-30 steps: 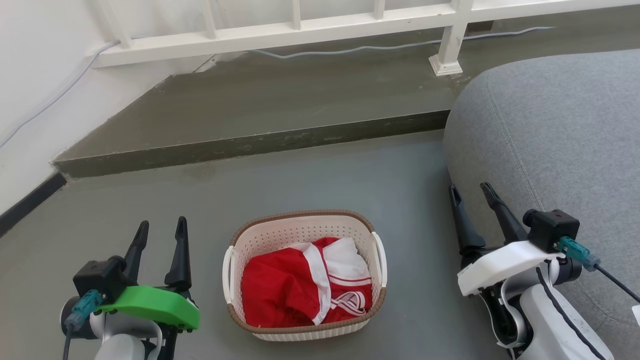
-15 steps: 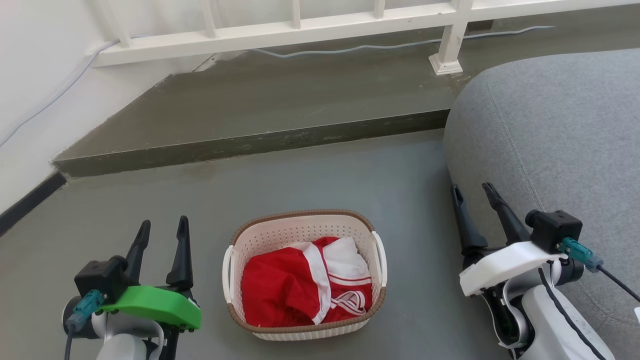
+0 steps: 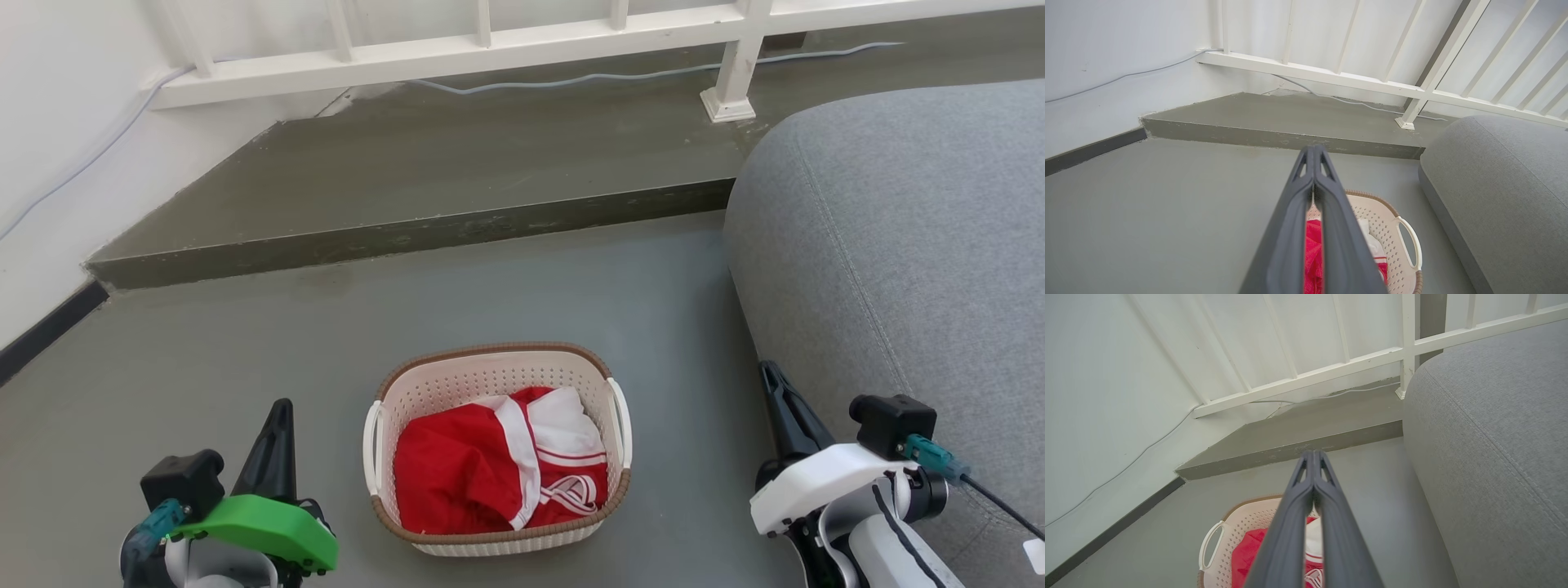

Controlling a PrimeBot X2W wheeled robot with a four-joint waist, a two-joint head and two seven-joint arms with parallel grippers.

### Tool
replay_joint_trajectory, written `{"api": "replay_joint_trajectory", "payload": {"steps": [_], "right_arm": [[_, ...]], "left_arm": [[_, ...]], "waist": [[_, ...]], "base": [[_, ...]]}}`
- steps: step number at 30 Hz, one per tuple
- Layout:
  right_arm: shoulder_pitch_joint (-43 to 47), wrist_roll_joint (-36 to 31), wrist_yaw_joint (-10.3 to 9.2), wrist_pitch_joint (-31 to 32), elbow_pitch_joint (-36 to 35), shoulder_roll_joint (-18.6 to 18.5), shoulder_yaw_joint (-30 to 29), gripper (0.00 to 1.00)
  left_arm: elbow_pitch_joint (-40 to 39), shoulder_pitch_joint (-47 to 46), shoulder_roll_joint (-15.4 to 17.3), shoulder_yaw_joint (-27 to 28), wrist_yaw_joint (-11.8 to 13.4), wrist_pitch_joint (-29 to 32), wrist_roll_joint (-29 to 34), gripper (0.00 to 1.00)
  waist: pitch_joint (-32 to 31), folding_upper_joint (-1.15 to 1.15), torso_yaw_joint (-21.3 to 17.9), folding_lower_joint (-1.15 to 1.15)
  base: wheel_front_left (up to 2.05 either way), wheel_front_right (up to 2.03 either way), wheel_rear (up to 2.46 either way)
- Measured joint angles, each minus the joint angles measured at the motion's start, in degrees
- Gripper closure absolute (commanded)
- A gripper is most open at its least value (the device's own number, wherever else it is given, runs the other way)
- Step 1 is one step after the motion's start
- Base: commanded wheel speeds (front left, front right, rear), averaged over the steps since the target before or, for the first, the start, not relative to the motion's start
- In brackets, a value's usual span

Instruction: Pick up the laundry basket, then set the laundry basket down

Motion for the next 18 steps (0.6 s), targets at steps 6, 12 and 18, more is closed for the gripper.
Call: {"api": "replay_joint_trajectory", "payload": {"steps": [6,12,18], "right_arm": [[-0.01,3.26,0.09,0.77,-0.16,0.34,-0.93,1.0],[-0.01,7.97,0.62,1.83,-0.33,0.47,-2.25,1.0],[-0.01,11.47,1.04,2.83,-0.58,0.69,-3.56,1.0]], "left_arm": [[0.24,-0.02,-0.02,0.94,0.0,1.13,-3.08,1.0],[0.33,-0.04,-0.03,1.76,0.0,2.58,-7.98,1.0],[0.32,-0.04,-0.03,2.26,-0.01,3.65,-11.52,1.0]], "waist": [[-0.19,0.0,0.02,0.0],[-0.33,0.0,0.06,0.0],[-0.47,0.0,0.11,0.0]], "base": [[0.0,0.0,0.0],[0.0,0.0,0.0],[0.0,0.0,0.0]]}}
